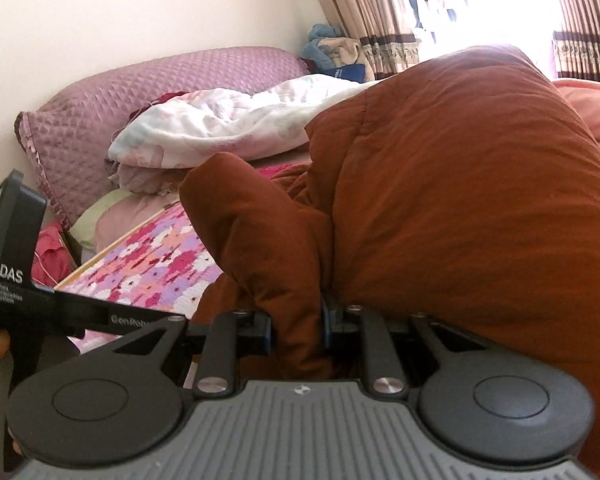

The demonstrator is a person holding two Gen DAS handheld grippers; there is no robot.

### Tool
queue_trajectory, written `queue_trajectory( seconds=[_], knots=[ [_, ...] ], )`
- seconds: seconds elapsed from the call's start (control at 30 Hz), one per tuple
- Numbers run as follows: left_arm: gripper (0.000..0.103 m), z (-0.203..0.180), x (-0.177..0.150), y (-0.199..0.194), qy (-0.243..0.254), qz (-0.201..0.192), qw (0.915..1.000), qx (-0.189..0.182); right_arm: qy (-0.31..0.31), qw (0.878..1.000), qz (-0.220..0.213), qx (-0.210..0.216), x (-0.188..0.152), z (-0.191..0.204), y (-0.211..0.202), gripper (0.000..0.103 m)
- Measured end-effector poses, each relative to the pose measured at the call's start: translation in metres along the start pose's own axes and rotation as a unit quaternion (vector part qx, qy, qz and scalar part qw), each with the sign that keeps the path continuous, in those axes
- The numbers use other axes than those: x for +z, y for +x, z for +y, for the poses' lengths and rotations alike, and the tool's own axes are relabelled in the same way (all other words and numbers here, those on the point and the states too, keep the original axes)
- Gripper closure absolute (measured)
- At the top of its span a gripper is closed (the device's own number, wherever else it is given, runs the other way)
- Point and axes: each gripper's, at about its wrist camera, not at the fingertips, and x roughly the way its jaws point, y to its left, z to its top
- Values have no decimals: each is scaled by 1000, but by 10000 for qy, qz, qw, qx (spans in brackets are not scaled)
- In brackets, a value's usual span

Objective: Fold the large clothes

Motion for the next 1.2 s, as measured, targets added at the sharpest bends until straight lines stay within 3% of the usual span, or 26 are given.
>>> queue_trajectory(
  seconds=[0.17, 0.3, 0.43, 0.57, 0.67, 0.73, 0.8, 0.87, 1.0, 1.07, 1.13, 1.2],
  knots=[
    [9, 10, 5, -21, -241, -259, 9985, -417, -438, 9988, -22, -207, 3, 17, 4, 74],
    [9, 11, 11, -36, -207, -437, 9979, -425, -1122, 9931, 17, -336, -1, 34, 3, 73],
    [9, 16, 21, -61, -407, -654, 9925, -945, -1178, 9925, 135, -315, 1, 35, 6, 73],
    [9, -9, 39, -78, -49, -962, 9907, -961, -1075, 9937, 119, -281, 3, 33, 6, 72],
    [9, -34, 49, -61, 353, -748, 9945, -638, -999, 9946, 85, -258, 1, 33, 4, 67],
    [8, -47, 52, -32, 702, -314, 9968, -226, -955, 9951, 40, -234, 1, 32, 2, 61],
    [6, -42, 47, -16, 644, -80, 9974, -322, -969, 9951, 19, -194, 3, 33, -5, 52],
    [6, -27, 44, -11, 366, 44, 9983, -455, -988, 9950, 135, -103, 9, 33, -17, 50],
    [5, -19, 36, -8, 330, 60, 9981, -518, -177, 9990, -243, 333, 28, 2, -63, 50],
    [5, -20, 34, -9, 350, 18, 9982, -488, 131, 9990, -413, 102, 35, -21, -77, 57],
    [6, -21, 34, -11, 376, 3, 9982, -463, 381, 9971, -585, -306, 37, -47, -87, 77],
    [6, -23, 33, -12, 395, -8, 9982, -458, 697, 9929, -643, -711, 37, -72, -93, 85]
  ],
)
